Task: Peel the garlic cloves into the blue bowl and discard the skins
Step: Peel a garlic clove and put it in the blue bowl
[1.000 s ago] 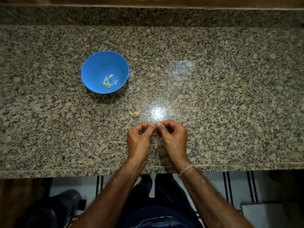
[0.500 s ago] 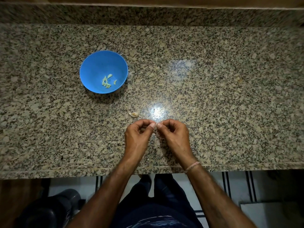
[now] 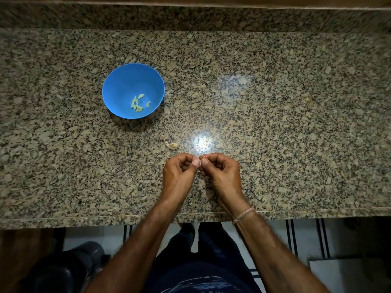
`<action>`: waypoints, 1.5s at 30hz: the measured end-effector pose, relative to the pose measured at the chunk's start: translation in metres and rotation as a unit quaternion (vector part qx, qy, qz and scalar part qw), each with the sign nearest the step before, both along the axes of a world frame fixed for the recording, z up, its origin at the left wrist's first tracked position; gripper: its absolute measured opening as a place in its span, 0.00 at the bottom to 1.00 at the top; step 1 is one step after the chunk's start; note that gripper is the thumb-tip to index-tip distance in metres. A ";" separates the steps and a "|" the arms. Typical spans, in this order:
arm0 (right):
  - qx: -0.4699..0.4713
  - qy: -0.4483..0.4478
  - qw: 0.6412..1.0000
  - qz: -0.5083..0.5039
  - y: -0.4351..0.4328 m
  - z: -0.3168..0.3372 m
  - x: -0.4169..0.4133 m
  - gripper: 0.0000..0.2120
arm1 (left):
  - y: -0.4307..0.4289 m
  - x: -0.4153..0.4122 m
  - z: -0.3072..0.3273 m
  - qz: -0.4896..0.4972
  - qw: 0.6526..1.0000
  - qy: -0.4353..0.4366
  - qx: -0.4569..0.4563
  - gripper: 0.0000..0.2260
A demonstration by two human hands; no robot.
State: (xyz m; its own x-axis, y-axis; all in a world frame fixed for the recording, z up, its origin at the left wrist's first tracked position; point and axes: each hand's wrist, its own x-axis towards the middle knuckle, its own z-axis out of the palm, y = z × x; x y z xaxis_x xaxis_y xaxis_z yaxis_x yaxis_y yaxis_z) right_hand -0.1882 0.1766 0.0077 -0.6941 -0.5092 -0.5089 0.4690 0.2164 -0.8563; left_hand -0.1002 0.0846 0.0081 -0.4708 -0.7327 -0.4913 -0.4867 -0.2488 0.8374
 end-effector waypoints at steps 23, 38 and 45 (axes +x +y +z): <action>-0.050 -0.244 0.968 -0.014 0.009 0.001 -0.017 0.11 | 0.002 0.002 -0.003 0.000 0.989 -0.077 -0.123 0.03; -0.002 -0.085 0.996 -0.004 0.004 0.003 -0.005 0.06 | 0.002 0.006 -0.003 0.008 0.998 -0.027 -0.061 0.03; 0.089 0.410 0.901 0.112 0.005 -0.012 -0.006 0.06 | -0.010 0.003 0.005 0.143 0.911 0.050 0.382 0.06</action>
